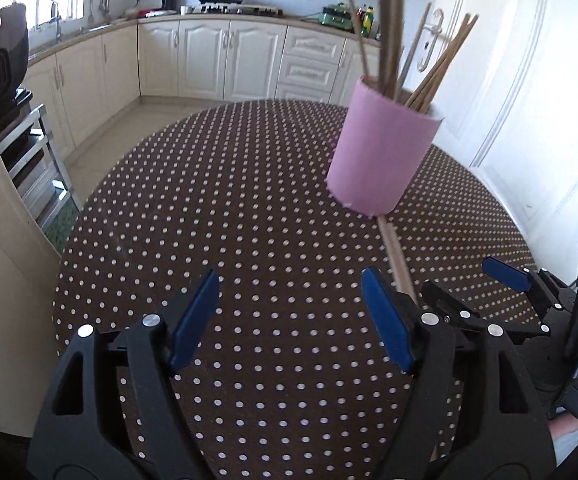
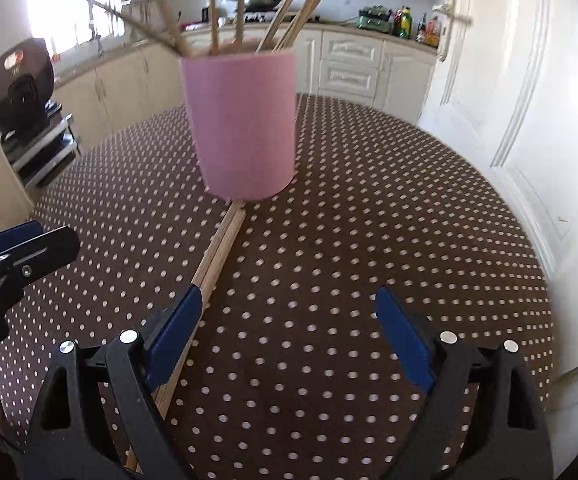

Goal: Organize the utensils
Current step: 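Withdraw both grippers from the cup back to the last loose chopsticks, then close the right gripper on a loose chopstick while the left grasps another, then lift both held chopsticks upright and carry them over the pink cup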

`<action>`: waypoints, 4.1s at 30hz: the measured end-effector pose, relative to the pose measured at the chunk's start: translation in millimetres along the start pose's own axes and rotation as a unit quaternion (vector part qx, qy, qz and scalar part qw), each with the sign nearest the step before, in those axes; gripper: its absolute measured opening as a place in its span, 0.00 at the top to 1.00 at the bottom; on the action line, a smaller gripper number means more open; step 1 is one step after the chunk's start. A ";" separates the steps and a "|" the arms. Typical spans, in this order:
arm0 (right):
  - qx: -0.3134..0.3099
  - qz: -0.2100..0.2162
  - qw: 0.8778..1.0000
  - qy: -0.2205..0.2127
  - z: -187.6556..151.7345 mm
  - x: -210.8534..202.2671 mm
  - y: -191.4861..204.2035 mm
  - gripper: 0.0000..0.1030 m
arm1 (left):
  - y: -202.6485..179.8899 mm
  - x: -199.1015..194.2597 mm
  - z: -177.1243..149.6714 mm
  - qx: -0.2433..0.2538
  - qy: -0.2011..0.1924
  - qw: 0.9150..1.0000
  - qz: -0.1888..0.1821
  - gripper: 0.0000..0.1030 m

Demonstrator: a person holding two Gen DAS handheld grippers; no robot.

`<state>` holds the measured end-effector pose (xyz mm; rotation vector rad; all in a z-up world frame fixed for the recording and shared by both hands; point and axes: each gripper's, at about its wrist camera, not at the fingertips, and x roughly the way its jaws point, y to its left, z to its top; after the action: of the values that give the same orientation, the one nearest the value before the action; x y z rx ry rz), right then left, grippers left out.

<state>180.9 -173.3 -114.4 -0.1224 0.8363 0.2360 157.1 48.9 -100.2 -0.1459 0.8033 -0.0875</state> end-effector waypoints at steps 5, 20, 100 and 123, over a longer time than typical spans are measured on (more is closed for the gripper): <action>-0.015 -0.014 1.000 0.009 3.8 7.4 9.3 0.18 | 5.3 8.6 -1.3 0.000 0.014 1.000 0.005 0.29; -0.028 -0.012 0.999 0.030 3.3 9.6 24.3 0.39 | -0.1 22.9 4.4 0.015 0.029 0.999 0.009 0.29; 0.150 0.128 0.959 -0.204 23.0 -83.9 -70.5 0.95 | -118.9 -23.3 21.4 0.116 -0.059 0.991 -0.011 0.94; 0.209 0.155 0.880 -0.398 68.2 -107.8 -98.5 0.95 | -132.8 -78.7 80.5 0.070 -0.191 0.979 -0.019 0.94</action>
<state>185.4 -272.1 12.9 0.4993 0.0593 0.3652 157.8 -63.8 32.4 -0.0429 0.4086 -0.1468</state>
